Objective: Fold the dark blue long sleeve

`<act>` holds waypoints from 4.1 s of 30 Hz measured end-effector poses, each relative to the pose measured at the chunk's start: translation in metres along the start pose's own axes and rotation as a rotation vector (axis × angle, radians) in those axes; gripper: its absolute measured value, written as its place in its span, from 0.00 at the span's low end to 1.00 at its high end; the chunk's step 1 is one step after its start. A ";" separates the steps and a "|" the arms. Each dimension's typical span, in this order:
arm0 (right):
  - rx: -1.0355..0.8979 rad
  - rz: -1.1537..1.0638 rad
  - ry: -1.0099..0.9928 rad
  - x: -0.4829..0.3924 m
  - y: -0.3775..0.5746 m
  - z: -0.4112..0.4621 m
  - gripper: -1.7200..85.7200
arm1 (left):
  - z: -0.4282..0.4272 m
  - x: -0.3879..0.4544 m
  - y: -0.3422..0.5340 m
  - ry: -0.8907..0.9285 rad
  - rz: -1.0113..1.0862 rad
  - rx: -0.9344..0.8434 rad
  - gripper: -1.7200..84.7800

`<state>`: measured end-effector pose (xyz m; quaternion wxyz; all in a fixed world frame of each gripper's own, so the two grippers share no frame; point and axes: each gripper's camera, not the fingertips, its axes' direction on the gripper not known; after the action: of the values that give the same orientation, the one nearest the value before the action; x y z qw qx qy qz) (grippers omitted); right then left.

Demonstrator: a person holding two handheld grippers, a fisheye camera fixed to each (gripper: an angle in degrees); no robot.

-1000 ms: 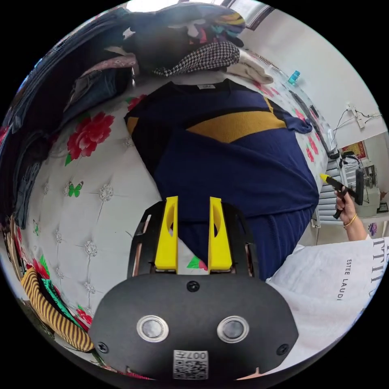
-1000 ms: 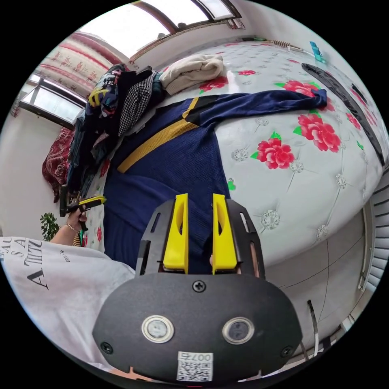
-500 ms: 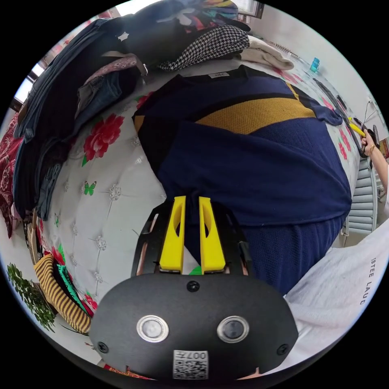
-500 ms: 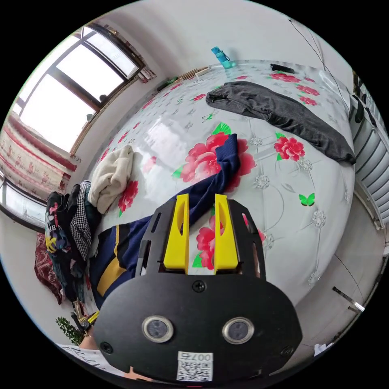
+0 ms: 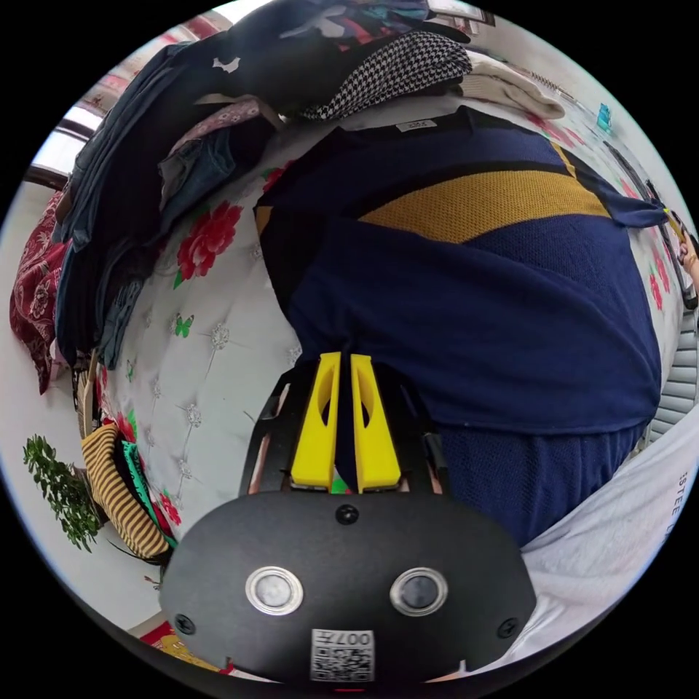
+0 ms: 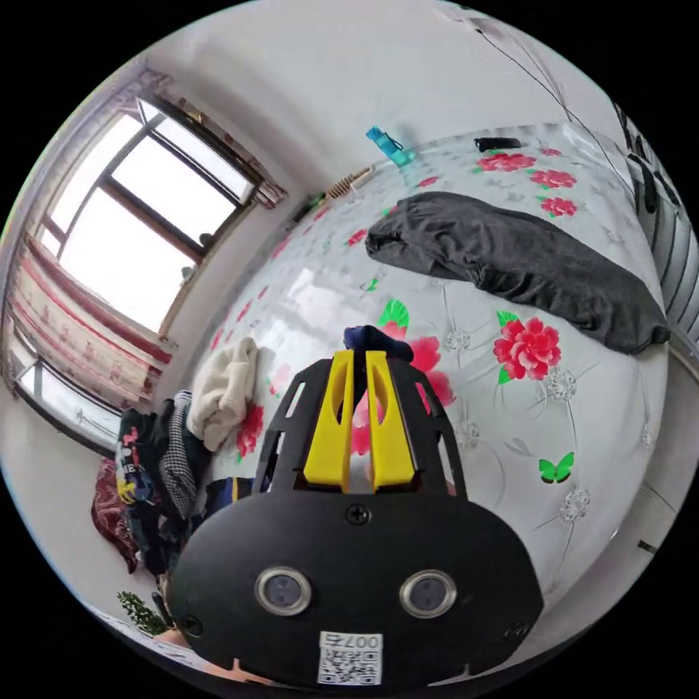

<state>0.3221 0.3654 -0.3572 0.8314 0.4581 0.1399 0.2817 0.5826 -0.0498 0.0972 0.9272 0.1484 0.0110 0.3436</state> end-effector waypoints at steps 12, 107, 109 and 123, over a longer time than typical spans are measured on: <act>0.056 0.361 -0.412 0.057 0.046 -0.017 0.02 | -0.008 -0.071 0.016 0.125 -0.154 0.018 0.03; -1.287 -0.635 -0.035 -0.122 0.440 0.044 0.09 | -0.045 -0.041 0.329 0.319 -0.183 -0.252 0.07; -1.296 -0.734 0.015 -0.124 0.442 0.045 0.06 | -0.047 -0.047 0.332 0.298 -0.186 -0.250 0.02; -1.059 -0.369 -0.736 -0.128 0.282 -0.003 0.02 | -0.160 -0.206 0.360 1.096 -0.304 0.380 0.01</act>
<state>0.1221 0.4101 -0.1250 0.9719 0.0231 -0.2341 -0.0090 0.1770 0.1200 0.0292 0.7824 0.1095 0.5700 0.2257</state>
